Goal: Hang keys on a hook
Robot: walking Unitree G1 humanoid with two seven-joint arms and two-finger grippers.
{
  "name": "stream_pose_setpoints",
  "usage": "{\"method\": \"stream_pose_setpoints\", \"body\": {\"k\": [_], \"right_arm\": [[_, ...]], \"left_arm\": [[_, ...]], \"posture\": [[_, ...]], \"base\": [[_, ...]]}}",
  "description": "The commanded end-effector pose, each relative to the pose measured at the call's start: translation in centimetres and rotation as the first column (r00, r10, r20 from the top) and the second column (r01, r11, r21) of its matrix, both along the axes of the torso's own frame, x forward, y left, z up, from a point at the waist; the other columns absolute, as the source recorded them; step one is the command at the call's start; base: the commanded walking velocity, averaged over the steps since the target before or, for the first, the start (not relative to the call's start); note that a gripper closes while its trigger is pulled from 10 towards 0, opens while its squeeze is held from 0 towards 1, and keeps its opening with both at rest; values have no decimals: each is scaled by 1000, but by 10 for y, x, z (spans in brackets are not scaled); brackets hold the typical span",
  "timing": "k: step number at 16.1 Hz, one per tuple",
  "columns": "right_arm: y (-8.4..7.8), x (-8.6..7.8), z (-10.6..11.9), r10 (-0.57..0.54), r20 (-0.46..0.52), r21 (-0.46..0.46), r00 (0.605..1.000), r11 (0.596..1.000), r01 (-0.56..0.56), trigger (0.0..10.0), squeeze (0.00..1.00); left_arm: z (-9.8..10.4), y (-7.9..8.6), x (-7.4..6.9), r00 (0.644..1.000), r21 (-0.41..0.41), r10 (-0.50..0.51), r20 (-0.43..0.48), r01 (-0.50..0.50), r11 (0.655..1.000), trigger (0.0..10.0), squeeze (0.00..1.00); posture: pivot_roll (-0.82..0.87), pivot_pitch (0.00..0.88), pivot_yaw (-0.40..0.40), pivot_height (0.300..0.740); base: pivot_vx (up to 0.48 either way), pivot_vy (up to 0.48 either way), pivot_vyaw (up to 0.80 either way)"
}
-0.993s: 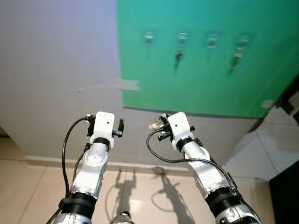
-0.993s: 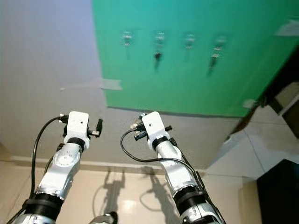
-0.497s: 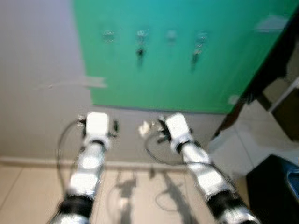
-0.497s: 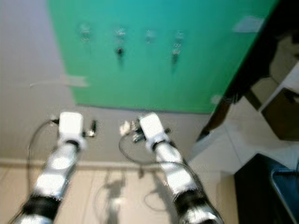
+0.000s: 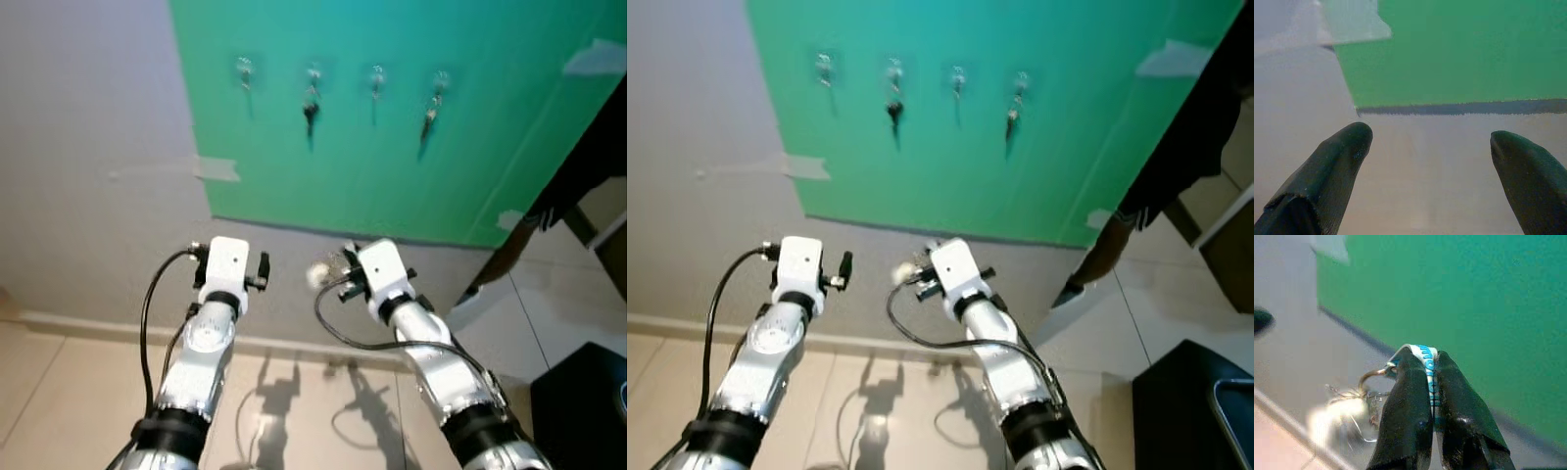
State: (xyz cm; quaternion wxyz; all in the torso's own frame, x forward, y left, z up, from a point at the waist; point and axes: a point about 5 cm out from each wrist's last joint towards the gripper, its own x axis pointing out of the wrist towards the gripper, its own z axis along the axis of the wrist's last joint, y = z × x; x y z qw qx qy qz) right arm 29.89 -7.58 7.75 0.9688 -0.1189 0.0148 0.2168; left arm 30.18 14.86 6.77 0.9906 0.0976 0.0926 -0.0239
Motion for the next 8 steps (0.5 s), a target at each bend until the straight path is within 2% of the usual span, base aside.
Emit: {"method": "stream_pose_setpoints", "body": {"k": [1,5,7,8], "right_arm": [[2,4,11,9,43,-9,999,1000,-8,10000,0],[5,6,23,16,73,-6,997,1000,-15,10000,0],[6,11,40,26,116,-15,993,1000,-24,10000,0],[5,15,48,29,130,-23,991,999,-26,10000,0]], "left_arm": [[5,-4,1,999,18,-38,25,38,999,10000,0],[6,-9,0,997,22,-72,25,71,997,10000,0],[5,-12,0,996,35,-93,18,92,995,10000,0],[5,-13,-1,995,44,-101,21,100,994,10000,0]], "posture": [[45,0,-54,740],[39,0,-48,740],[38,0,-43,740],[36,0,-42,740]], "base": [[386,285,0],[384,287,0],[386,285,0],[0,0,0]]}}
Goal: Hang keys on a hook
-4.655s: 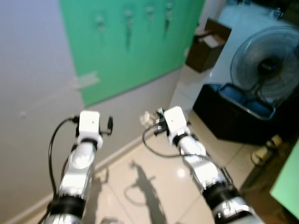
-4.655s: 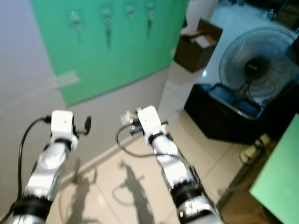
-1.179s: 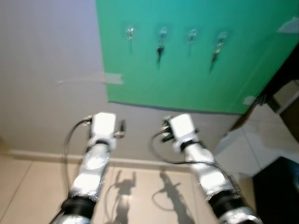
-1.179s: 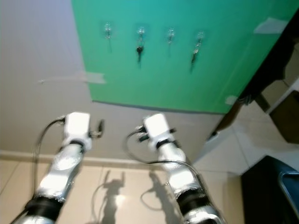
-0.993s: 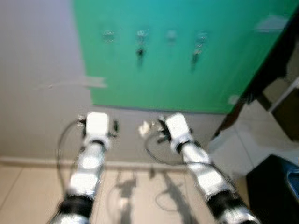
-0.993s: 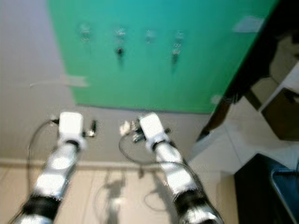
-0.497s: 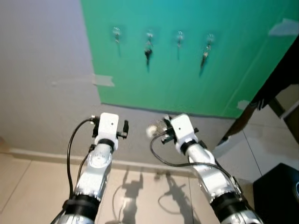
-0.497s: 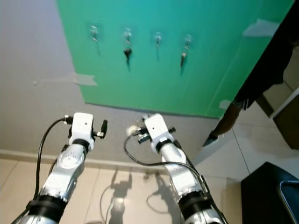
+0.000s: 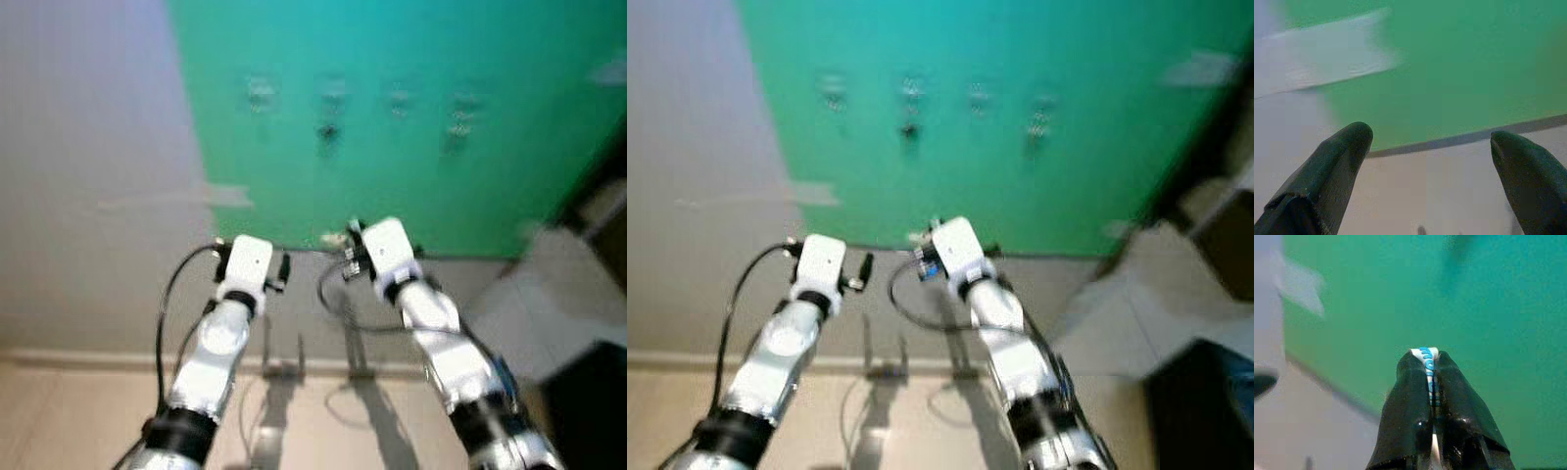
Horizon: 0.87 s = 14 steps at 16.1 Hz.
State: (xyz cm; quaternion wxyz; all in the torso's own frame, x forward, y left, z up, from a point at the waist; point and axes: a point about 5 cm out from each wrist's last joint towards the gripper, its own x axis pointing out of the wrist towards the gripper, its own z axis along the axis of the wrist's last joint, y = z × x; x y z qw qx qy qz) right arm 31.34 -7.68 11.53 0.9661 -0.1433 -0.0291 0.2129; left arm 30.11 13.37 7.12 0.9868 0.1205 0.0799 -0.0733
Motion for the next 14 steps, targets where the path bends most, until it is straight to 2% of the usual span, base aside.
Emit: {"method": "stream_pose_setpoints", "body": {"k": [1,2,3,6,8,11,14], "right_arm": [[5,4,18,29,49,-3,998,1000,-28,10000,0],[4,7,24,30,57,-5,998,1000,-30,10000,0],[-2,17,47,22,82,28,996,999,-24,10000,0],[-14,32,78,-12,122,37,992,999,8,10000,0],[-10,35,87,23,123,45,992,999,-29,10000,0],[-1,30,93,138,93,29,986,990,-142,10000,0],[-2,30,94,166,71,12,984,986,-167,10000,0]], "left_arm": [[2,1,0,1000,14,-4,10,4,1000,10000,0],[1,0,0,1000,18,-9,10,9,1000,10000,0],[1,-1,-1,1000,17,-15,10,15,1000,10000,0],[1,-1,-2,1000,7,-14,12,13,1000,10000,0],[1,-1,-3,1000,2,-8,11,8,1000,10000,0],[1,-2,-3,1000,-3,-4,12,4,1000,10000,0],[1,-2,-3,1000,-2,-3,14,3,1000,10000,0]], "posture": [[36,0,-41,740],[36,0,-41,740],[34,0,-41,740],[38,0,-48,740],[41,0,-54,740],[43,0,-60,740],[45,0,-66,740]], "base": [[0,0,0],[0,0,0],[0,0,0],[0,0,0],[0,0,0],[0,0,0],[0,0,0]]}}
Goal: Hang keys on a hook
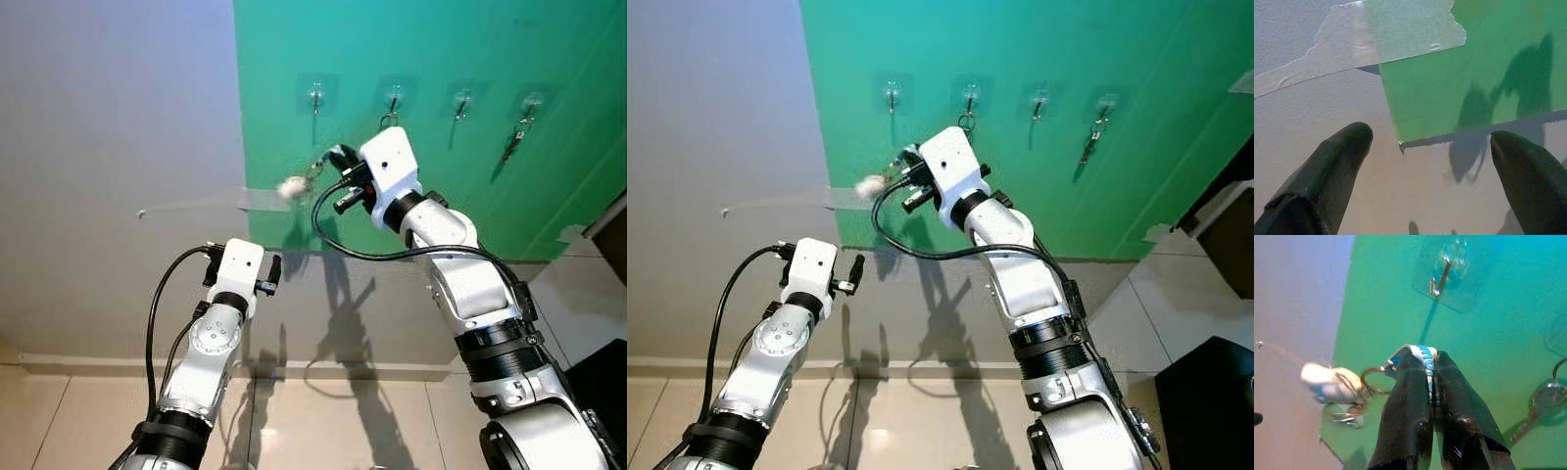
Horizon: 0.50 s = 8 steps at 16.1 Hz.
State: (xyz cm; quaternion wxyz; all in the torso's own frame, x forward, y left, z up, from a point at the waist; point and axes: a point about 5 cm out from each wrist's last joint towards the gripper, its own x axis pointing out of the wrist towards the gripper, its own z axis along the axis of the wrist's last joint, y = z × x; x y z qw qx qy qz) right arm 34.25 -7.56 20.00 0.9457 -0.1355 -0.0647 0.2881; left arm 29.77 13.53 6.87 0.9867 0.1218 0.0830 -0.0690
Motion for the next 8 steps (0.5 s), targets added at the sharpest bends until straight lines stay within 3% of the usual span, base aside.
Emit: {"method": "stream_pose_setpoints", "body": {"k": [1,8], "right_arm": [[-5,4,11,-4,13,-8,1000,1000,5,10000,0],[0,16,28,43,48,-76,998,996,-39,10000,0]], "left_arm": [[3,-5,1,1000,-5,-13,21,13,1000,10000,0],[3,-7,-1,1000,-7,-7,26,7,1000,10000,0]], "posture": [[47,0,-71,740],[68,0,-91,740]], "base": [[0,0,0],[0,0,0]]}}
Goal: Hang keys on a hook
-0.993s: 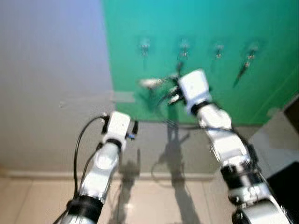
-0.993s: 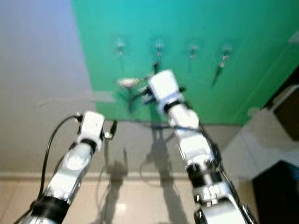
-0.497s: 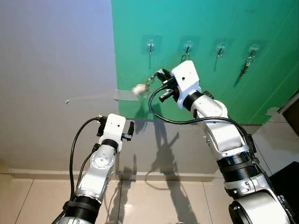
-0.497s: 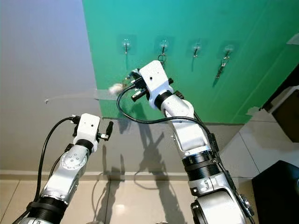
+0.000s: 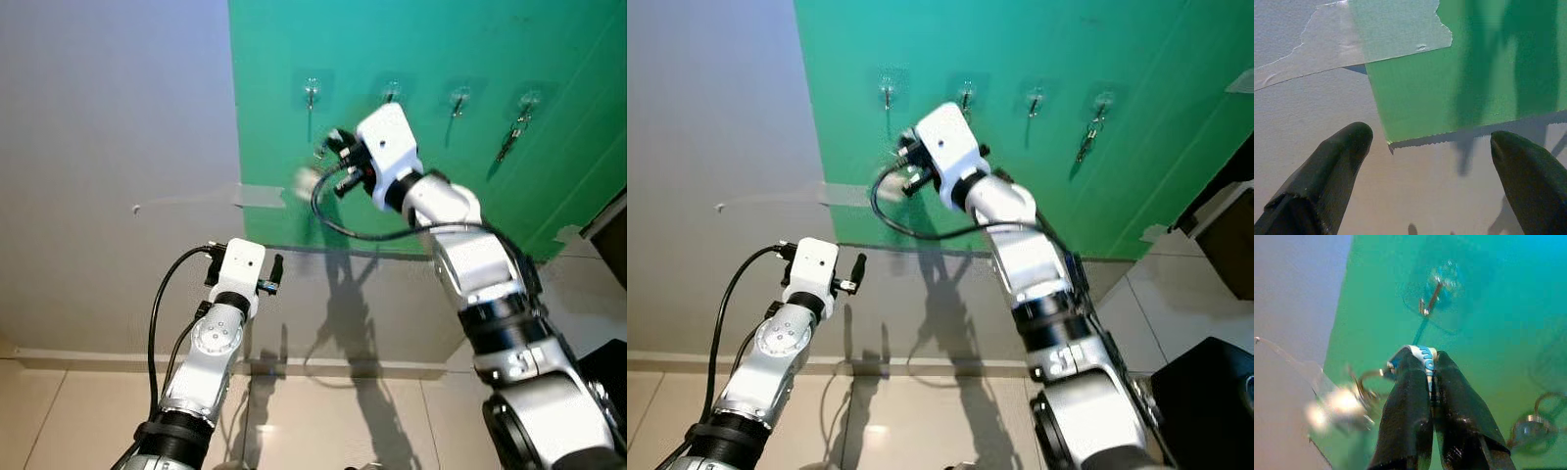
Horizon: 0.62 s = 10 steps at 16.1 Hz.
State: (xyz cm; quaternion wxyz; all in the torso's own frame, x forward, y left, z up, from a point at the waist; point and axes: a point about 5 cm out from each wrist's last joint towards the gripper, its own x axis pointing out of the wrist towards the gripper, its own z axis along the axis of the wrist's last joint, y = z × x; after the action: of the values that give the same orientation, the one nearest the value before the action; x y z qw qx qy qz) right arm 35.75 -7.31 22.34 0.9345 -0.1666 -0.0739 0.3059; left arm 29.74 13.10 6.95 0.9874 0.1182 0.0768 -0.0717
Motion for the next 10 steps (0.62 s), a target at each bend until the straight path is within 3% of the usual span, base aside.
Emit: {"method": "stream_pose_setpoints", "body": {"k": [1,10], "right_arm": [[-2,4,8,10,25,-30,1000,999,-10,10000,0],[4,24,39,58,86,-79,995,996,-52,10000,0]], "left_arm": [[3,-3,-1,1000,2,1,17,-1,1000,10000,0],[4,0,0,1000,0,17,26,-17,1000,10000,0]], "posture": [[71,0,-95,740],[85,0,-112,740]], "base": [[0,0,0],[0,0,0]]}}
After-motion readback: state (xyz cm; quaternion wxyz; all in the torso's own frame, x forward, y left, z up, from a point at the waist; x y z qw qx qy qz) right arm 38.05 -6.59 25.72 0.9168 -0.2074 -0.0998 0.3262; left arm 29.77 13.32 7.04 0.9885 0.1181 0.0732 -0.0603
